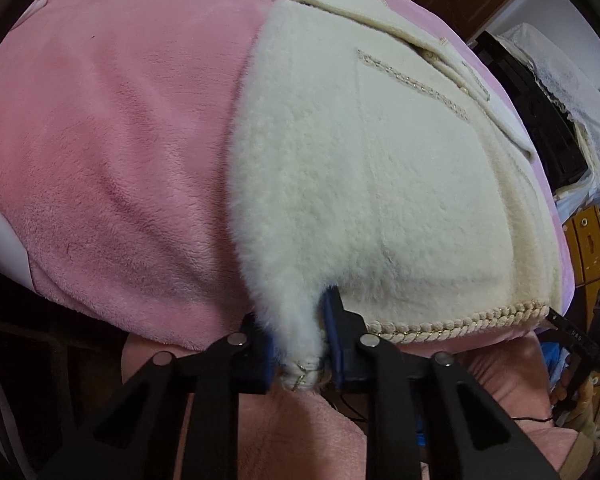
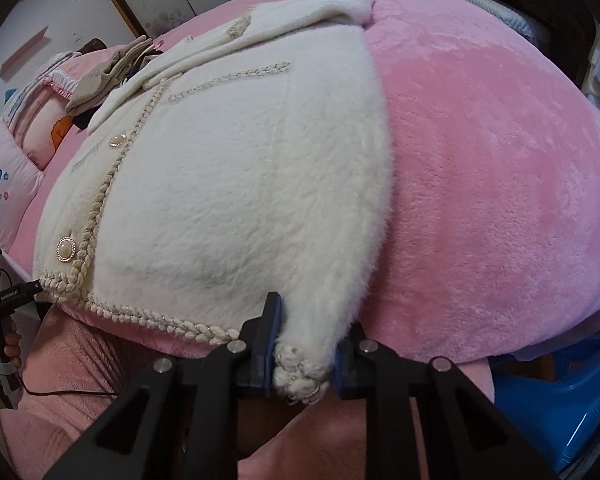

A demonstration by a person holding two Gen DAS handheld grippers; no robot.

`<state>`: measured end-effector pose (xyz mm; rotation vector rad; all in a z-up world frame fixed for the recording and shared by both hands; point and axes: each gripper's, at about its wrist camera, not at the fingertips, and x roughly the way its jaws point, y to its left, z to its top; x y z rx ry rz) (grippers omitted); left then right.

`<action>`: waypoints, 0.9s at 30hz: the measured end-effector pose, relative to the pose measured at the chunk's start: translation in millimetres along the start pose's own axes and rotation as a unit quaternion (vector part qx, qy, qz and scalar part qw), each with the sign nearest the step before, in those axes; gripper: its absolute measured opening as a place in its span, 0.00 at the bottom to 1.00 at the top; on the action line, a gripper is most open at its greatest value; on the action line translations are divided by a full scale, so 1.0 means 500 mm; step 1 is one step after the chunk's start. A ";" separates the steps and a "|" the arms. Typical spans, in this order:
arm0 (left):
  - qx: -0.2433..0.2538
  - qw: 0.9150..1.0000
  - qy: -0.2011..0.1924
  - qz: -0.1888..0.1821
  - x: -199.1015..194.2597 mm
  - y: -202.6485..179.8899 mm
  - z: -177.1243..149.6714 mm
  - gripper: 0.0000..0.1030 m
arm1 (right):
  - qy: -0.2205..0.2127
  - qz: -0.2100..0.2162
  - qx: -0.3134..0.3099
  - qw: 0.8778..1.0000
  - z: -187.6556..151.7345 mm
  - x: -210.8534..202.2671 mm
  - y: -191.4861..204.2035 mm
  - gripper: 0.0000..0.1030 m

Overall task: Fold large clothes
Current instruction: 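Lift the hem with both grippers and fold it toward the collar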

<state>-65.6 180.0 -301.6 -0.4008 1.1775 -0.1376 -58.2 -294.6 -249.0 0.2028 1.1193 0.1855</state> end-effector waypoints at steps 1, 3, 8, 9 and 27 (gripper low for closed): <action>-0.001 1.000 0.001 0.002 -0.003 -0.001 0.000 0.15 | -0.001 0.000 -0.001 1.000 0.001 -0.002 0.001 0.18; -0.005 1.000 0.003 0.008 -0.009 -0.006 0.002 0.13 | -0.003 0.000 -0.005 1.000 0.002 -0.007 0.005 0.17; -0.069 0.998 0.004 -0.002 -0.050 0.009 0.023 0.10 | -0.032 0.020 -0.003 0.999 0.013 -0.071 -0.005 0.16; -0.083 0.997 0.000 -0.008 -0.062 0.015 0.028 0.10 | -0.038 0.026 0.001 0.999 0.018 -0.084 -0.010 0.16; -0.208 0.955 -0.169 -0.126 -0.291 -0.006 0.230 0.09 | -0.156 0.123 0.050 0.979 0.255 -0.277 -0.003 0.15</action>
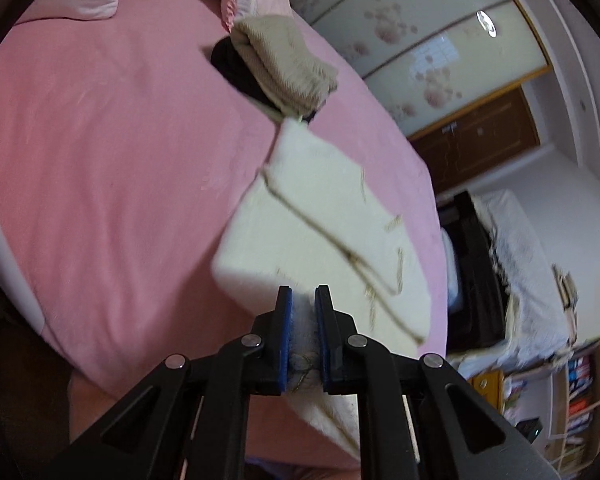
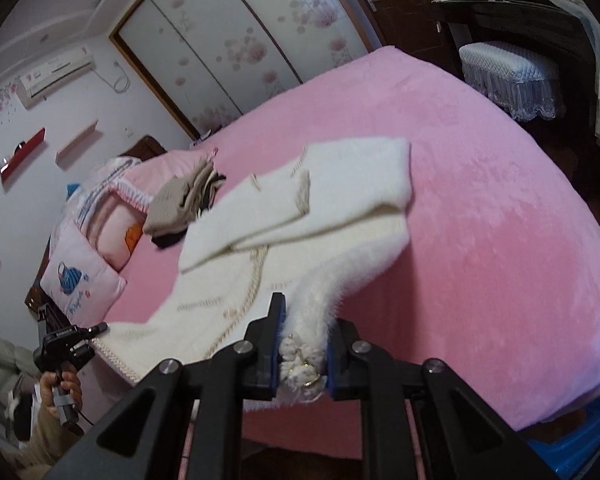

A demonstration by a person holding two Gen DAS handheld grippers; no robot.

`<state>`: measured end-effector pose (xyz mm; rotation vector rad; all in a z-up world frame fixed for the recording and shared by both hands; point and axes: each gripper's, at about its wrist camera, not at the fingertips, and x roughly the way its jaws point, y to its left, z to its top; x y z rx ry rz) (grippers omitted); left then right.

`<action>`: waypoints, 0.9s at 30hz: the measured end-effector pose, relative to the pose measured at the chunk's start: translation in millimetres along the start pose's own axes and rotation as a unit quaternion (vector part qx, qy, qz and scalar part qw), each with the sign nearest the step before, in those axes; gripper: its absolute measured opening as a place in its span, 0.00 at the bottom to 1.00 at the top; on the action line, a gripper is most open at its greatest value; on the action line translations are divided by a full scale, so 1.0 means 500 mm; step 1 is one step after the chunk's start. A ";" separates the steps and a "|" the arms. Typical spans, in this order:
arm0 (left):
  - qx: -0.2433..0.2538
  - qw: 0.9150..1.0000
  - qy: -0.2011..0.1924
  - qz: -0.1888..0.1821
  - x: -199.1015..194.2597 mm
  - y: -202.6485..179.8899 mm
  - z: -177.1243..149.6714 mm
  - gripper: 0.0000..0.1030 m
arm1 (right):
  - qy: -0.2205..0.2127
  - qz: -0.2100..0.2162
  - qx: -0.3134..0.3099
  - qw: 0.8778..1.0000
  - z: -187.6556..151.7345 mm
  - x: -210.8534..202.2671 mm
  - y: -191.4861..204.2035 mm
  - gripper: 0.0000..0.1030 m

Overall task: Fold large clothes
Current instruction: 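Lift the hem with both grippers and fold it toward the collar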

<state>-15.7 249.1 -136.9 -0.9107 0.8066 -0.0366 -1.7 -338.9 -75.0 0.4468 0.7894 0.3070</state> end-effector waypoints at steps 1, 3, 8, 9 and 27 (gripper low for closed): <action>-0.008 1.000 -0.009 0.000 0.002 -0.002 0.017 0.08 | -0.007 0.001 0.003 1.000 0.021 0.006 0.001 0.15; -0.018 1.000 -0.025 0.005 0.014 -0.014 0.054 0.08 | -0.015 -0.002 0.005 1.000 0.059 0.020 0.001 0.15; -0.025 0.997 -0.072 0.025 0.063 -0.060 0.166 0.00 | -0.024 -0.012 0.003 1.000 0.153 0.081 0.002 0.15; -0.024 0.996 -0.079 0.029 0.081 -0.075 0.198 0.00 | -0.024 -0.016 0.001 1.000 0.180 0.105 0.002 0.15; 0.254 0.964 0.078 0.030 0.233 -0.218 0.165 0.22 | -0.010 -0.077 -0.052 0.996 0.330 0.354 0.054 0.15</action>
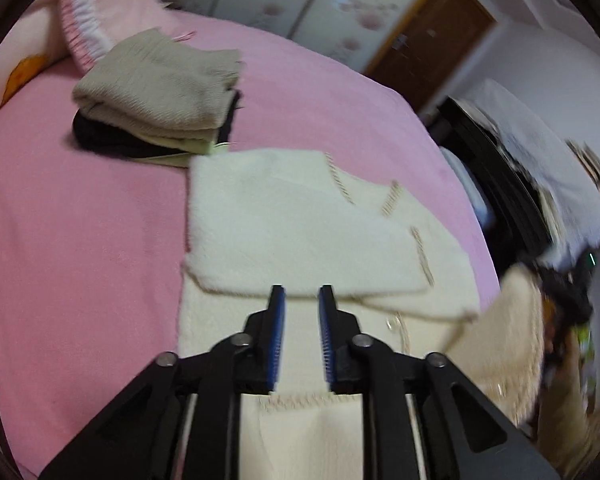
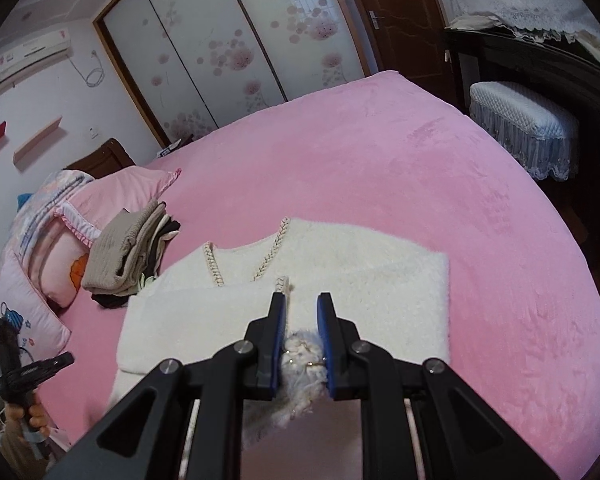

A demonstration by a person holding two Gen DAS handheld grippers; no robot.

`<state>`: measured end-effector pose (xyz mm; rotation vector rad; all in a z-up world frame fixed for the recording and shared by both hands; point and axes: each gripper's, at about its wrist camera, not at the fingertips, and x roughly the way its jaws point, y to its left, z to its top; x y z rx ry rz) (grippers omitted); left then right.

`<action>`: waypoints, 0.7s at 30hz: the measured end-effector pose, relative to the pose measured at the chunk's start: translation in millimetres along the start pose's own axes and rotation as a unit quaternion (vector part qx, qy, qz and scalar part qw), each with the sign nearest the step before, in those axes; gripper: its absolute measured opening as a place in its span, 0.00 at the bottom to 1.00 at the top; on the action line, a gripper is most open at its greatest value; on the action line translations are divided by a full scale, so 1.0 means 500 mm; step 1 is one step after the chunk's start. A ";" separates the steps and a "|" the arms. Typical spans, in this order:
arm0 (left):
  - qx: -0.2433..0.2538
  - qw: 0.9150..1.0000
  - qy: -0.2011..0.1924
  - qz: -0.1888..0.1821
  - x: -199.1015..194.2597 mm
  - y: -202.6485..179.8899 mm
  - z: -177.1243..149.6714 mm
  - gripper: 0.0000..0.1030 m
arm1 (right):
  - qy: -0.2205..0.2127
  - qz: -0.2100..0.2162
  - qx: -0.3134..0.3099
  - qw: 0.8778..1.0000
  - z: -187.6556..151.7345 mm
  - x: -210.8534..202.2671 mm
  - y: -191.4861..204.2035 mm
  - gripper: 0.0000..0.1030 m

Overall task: Fold large clothes
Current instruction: 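Lift the hem with both grippers and fold it toward the collar, then lay the hem over the collar and open both grippers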

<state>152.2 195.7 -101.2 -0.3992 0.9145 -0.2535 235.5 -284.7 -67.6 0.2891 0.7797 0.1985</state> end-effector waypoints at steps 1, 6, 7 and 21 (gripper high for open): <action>0.019 1.000 0.000 -0.008 -0.024 -0.019 -0.014 0.32 | 0.000 -0.004 -0.002 1.000 0.005 0.005 0.004 0.15; 0.134 0.991 -0.006 -0.032 -0.129 -0.117 -0.128 0.72 | 0.003 -0.025 -0.004 1.000 0.021 0.028 0.012 0.15; 0.156 0.987 -0.009 -0.030 -0.148 -0.128 -0.157 0.73 | 0.005 -0.029 -0.003 1.000 0.024 0.034 0.012 0.15; 0.266 0.963 0.005 0.048 -0.200 -0.106 -0.340 0.82 | 0.018 -0.050 0.013 0.999 0.026 0.053 0.004 0.15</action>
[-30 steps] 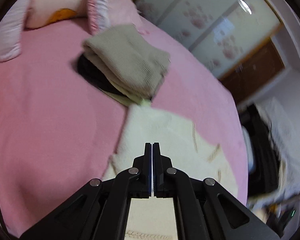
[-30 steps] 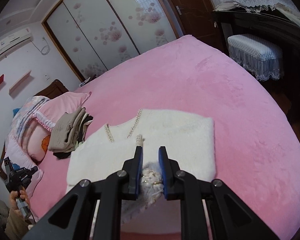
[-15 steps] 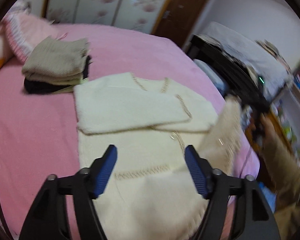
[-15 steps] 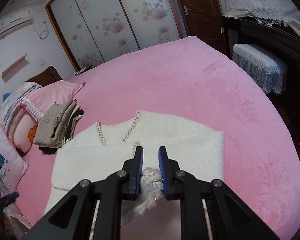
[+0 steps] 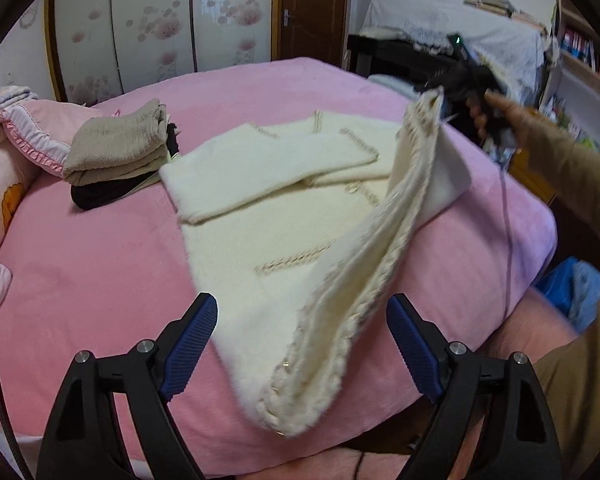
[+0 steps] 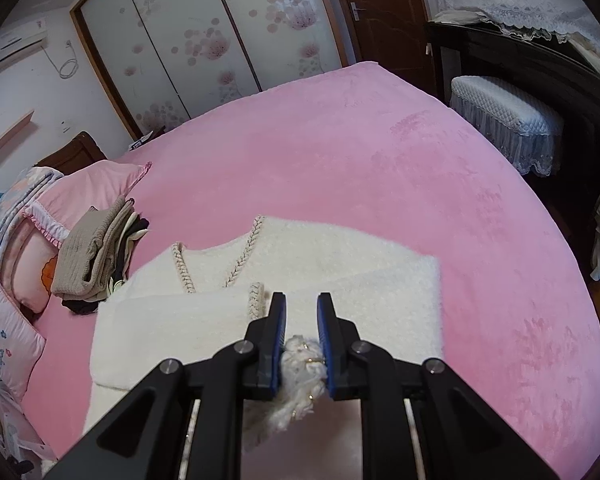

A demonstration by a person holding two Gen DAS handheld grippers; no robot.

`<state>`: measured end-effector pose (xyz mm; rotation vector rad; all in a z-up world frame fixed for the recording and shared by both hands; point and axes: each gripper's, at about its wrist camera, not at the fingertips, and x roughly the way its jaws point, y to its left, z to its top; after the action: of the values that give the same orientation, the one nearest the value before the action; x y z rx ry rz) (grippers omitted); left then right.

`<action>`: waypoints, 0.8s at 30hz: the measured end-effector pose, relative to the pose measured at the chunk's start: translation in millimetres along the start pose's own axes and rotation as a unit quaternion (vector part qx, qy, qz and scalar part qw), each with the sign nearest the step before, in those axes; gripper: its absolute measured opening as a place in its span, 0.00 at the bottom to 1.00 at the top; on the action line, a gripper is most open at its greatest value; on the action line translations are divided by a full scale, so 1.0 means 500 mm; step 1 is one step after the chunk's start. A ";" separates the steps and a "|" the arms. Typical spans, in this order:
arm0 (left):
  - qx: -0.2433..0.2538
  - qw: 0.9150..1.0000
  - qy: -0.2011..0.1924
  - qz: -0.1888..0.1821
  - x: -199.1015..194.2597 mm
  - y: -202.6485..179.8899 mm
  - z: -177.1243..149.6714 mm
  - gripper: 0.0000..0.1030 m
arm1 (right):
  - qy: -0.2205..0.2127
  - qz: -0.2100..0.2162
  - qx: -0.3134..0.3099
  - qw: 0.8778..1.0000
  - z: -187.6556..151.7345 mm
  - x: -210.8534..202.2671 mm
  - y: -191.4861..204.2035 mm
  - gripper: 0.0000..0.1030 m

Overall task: Fold large clothes
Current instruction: 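Lay the hem over the collar and open both grippers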

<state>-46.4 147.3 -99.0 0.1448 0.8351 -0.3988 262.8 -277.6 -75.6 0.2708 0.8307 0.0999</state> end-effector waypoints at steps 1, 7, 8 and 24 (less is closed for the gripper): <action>0.004 1.000 0.007 -0.001 0.012 0.005 -0.002 0.75 | 0.000 -0.001 0.000 1.000 0.000 -0.002 0.001 0.15; 0.036 0.998 0.041 -0.019 0.054 0.005 0.008 0.10 | 0.002 -0.001 -0.005 1.000 0.001 -0.008 0.007 0.15; 0.037 0.998 0.041 -0.003 0.057 0.009 0.017 0.10 | 0.002 -0.002 -0.007 1.000 0.001 -0.009 0.008 0.15; 0.002 0.985 0.040 0.166 0.317 0.179 0.380 0.09 | -0.005 -0.035 0.033 0.999 0.068 0.030 -0.033 0.15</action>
<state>216.0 130.7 -93.0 0.3007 0.8705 -0.0816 297.9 -297.5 -69.1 0.3035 0.8346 0.0047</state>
